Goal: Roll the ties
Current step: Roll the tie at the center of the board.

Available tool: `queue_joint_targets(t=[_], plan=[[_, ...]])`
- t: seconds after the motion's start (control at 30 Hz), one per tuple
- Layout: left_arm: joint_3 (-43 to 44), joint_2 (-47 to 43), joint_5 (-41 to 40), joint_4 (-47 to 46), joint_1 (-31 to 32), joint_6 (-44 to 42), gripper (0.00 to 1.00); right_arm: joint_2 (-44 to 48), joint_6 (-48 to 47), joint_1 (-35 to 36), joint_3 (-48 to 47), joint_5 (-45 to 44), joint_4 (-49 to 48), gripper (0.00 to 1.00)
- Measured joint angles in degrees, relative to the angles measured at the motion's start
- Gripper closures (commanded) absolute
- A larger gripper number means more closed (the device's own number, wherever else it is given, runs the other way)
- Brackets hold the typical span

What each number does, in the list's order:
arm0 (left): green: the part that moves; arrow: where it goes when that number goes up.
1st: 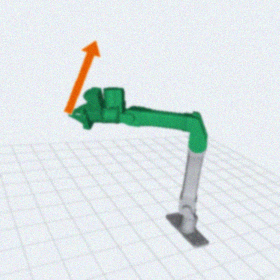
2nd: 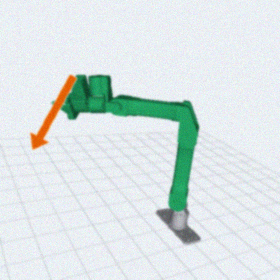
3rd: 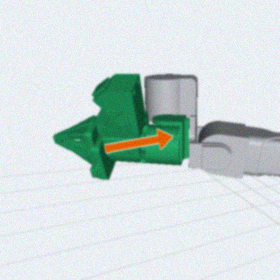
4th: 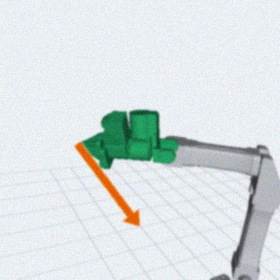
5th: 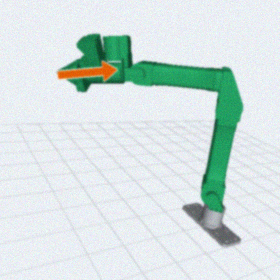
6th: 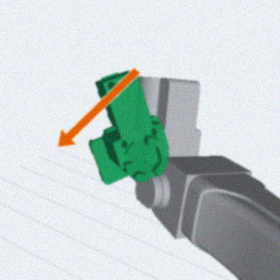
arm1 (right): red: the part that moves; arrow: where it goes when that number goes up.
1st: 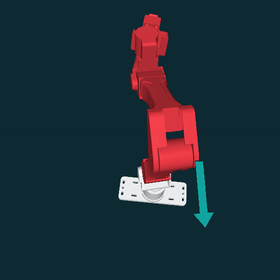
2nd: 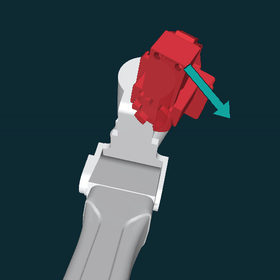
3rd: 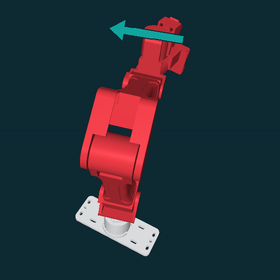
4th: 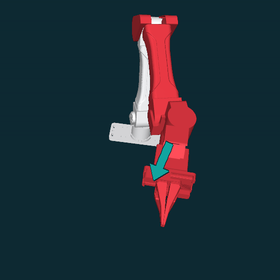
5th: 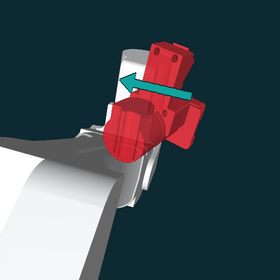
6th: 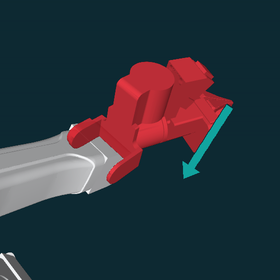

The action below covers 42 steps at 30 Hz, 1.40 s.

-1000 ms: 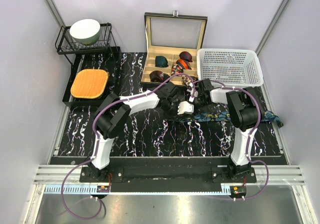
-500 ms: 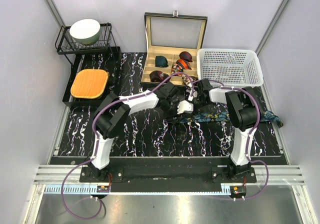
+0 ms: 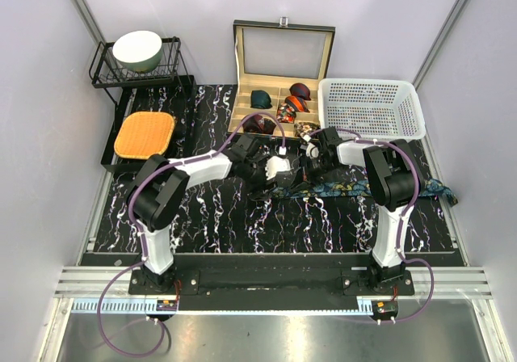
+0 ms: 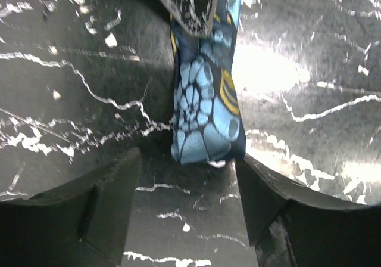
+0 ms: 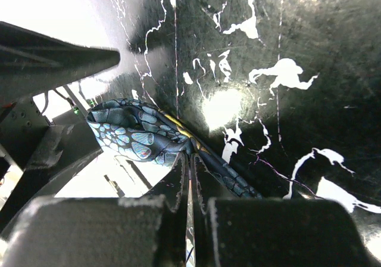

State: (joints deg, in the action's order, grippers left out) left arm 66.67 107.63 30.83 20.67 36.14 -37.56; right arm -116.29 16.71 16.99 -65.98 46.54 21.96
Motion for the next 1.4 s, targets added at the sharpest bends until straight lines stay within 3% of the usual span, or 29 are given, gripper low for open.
queue_joint_targets(t=[0.13, 0.33, 0.4, 0.97, 1.13, 1.4], plan=[[0.0, 0.0, 0.4, -2.7, 0.5, 0.9, 0.37, 0.0, 0.0, 0.0, 0.0, 0.0, 0.0, 1.00], [0.1, 0.0, 2.5, -3.6, 0.7, 1.9, 0.65, 0.0, 0.0, 0.0, 0.0, 0.0, 0.0, 1.00], [0.4, 0.0, 3.3, -3.4, 0.7, 2.2, 0.66, 0.0, 0.0, 0.0, 0.0, -0.1, 0.0, 1.00], [9.7, 5.4, 5.0, -3.3, 6.3, 5.2, 0.58, -0.3, 0.3, 0.0, -0.4, -0.4, 0.6, 1.00], [11.4, 8.0, 4.3, -2.4, 6.4, 5.5, 0.61, -0.3, 0.3, 0.0, -0.4, -0.5, 0.6, 1.00], [10.2, 7.9, 3.1, -1.8, 6.1, 4.4, 0.34, -0.3, 0.3, 0.0, -0.4, -0.5, 0.6, 1.00]])
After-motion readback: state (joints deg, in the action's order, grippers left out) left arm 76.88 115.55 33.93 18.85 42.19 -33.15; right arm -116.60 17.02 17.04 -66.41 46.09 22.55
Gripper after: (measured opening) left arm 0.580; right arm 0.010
